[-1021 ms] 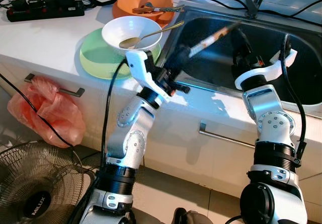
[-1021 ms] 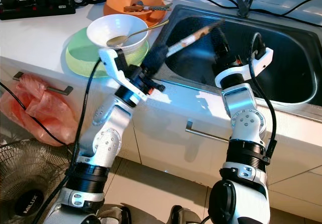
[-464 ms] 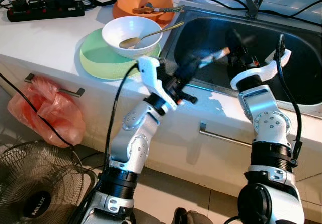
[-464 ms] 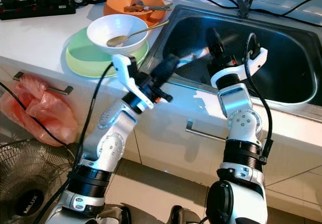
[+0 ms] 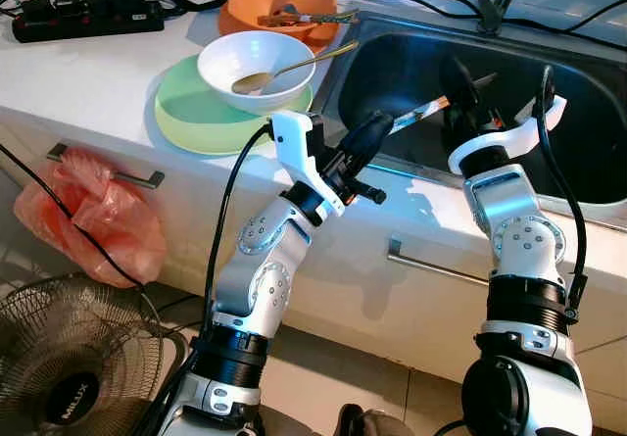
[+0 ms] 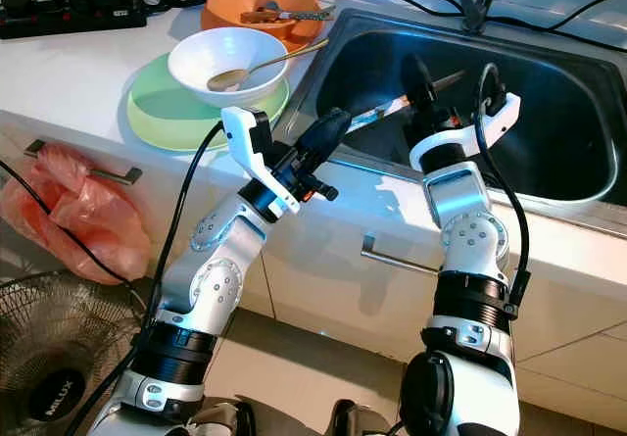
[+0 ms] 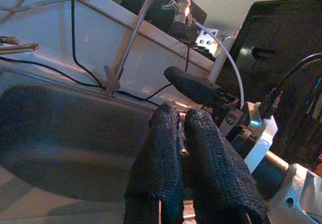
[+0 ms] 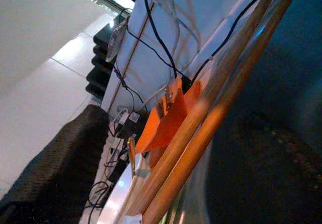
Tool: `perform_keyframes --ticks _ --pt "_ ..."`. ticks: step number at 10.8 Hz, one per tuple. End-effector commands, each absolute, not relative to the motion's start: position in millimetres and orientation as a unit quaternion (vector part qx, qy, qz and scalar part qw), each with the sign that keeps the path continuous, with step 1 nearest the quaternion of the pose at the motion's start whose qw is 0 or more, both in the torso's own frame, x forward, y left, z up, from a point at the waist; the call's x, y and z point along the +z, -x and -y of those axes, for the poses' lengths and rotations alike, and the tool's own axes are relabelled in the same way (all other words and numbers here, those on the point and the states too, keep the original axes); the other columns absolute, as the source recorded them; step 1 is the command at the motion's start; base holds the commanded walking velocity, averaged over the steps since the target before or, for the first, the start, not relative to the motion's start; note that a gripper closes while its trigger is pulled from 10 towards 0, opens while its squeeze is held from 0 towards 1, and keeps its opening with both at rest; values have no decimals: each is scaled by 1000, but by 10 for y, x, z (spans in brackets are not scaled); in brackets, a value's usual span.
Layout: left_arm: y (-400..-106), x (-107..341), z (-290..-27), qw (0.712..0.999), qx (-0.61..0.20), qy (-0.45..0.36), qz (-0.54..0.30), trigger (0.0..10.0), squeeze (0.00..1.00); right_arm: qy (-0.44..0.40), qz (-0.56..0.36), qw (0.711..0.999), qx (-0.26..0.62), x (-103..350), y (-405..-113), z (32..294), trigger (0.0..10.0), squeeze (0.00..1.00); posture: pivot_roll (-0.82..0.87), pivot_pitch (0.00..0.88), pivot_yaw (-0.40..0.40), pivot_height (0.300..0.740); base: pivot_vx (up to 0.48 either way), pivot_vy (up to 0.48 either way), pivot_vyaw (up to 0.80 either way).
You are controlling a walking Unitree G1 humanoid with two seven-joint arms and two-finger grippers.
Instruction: Kitchen organization
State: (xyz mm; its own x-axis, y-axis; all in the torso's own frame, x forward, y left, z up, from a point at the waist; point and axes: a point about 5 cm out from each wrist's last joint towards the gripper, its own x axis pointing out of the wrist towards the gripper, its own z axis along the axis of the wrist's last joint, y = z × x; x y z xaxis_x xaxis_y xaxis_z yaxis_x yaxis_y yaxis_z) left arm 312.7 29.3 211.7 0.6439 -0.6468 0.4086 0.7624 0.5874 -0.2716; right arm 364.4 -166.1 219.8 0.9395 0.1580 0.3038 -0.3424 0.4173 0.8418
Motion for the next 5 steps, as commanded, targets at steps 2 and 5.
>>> perform_keyframes --ticks 2,5 --pt "-3116 2100 -277 882 -403 209 129 10000 0 -521 98 835 147 2251 -3657 1670 0 0 28 157 -25 740 0 0 0" --pt "-3115 2095 -275 882 -403 209 127 10000 0 -525 100 832 145 2266 -3658 1677 0 0 25 159 -24 740 0 0 0"
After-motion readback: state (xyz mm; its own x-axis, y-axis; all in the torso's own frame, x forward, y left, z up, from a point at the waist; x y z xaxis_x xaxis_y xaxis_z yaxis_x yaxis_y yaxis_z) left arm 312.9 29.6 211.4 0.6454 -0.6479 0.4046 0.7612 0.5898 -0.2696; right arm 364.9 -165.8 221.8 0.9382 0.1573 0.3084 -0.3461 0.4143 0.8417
